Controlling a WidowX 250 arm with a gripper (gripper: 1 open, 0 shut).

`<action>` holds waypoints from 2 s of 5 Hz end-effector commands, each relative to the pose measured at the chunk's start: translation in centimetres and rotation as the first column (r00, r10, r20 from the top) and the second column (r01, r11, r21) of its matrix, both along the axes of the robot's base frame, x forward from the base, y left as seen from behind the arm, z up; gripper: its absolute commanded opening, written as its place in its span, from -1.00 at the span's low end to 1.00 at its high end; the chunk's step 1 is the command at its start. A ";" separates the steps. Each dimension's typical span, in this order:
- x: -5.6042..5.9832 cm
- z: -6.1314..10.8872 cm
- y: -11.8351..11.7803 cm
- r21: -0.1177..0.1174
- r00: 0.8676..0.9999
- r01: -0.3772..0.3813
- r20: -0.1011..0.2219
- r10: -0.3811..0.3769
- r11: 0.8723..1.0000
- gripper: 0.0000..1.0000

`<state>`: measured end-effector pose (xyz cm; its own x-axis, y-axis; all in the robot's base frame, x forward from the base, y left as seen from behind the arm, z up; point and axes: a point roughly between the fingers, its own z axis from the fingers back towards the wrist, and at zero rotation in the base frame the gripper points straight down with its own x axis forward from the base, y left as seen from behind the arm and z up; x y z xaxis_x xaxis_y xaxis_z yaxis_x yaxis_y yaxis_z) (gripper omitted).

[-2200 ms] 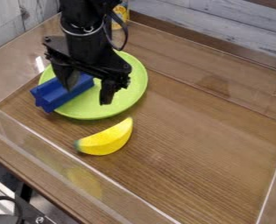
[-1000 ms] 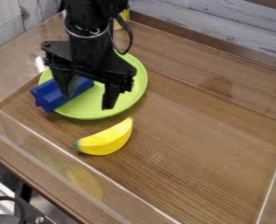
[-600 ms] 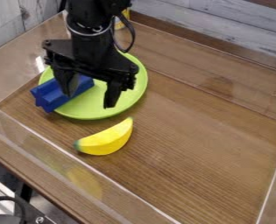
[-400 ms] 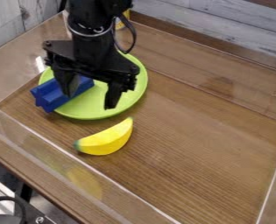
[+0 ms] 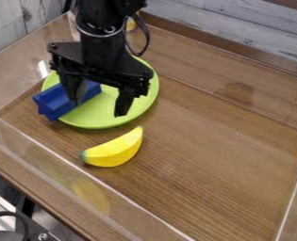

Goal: Put the banana in the green plate

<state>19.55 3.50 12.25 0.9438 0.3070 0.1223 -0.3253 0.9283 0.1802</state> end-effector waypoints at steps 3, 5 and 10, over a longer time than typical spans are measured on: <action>0.9 1.2 -0.2 0.009 1.000 -0.012 0.028 0.012 1.000 1.00; 0.9 1.5 -0.4 0.009 0.999 -0.026 0.021 0.026 1.000 1.00; -0.1 0.0 0.1 0.015 1.000 -0.010 -0.014 0.010 1.000 1.00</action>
